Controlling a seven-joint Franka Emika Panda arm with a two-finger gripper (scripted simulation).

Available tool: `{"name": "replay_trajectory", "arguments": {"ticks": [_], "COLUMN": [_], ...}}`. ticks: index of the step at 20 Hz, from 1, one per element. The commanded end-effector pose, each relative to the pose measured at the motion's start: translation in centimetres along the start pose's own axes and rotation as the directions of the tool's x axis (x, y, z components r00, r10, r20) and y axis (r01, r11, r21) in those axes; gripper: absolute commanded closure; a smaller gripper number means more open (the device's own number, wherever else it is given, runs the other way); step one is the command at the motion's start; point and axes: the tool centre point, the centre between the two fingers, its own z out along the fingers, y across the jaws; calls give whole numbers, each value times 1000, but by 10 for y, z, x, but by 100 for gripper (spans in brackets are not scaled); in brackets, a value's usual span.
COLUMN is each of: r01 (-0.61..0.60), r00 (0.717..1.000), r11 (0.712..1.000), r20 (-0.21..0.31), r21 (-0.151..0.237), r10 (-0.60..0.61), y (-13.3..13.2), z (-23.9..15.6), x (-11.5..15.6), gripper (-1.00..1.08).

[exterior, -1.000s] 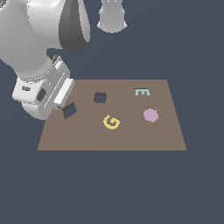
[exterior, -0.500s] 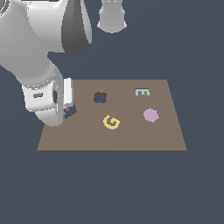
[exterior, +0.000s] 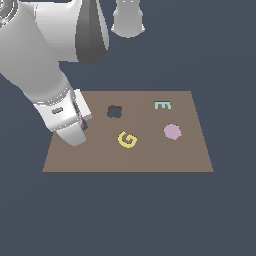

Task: Insert a designated object into the corresponding slot on a board.

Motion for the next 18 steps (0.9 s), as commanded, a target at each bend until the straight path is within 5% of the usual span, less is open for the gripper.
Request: {"name": "replay_trajectory", "arguments": {"ticks": [1,18], "r01": [54,151], "r00": [999,989], "r11": [999,989], "r20": [0,-1], "r21": [0,0], "r10": [-54,-151], "y": [3,6], "z": [0,8], "x": [2,6], "gripper": [108,108]}}
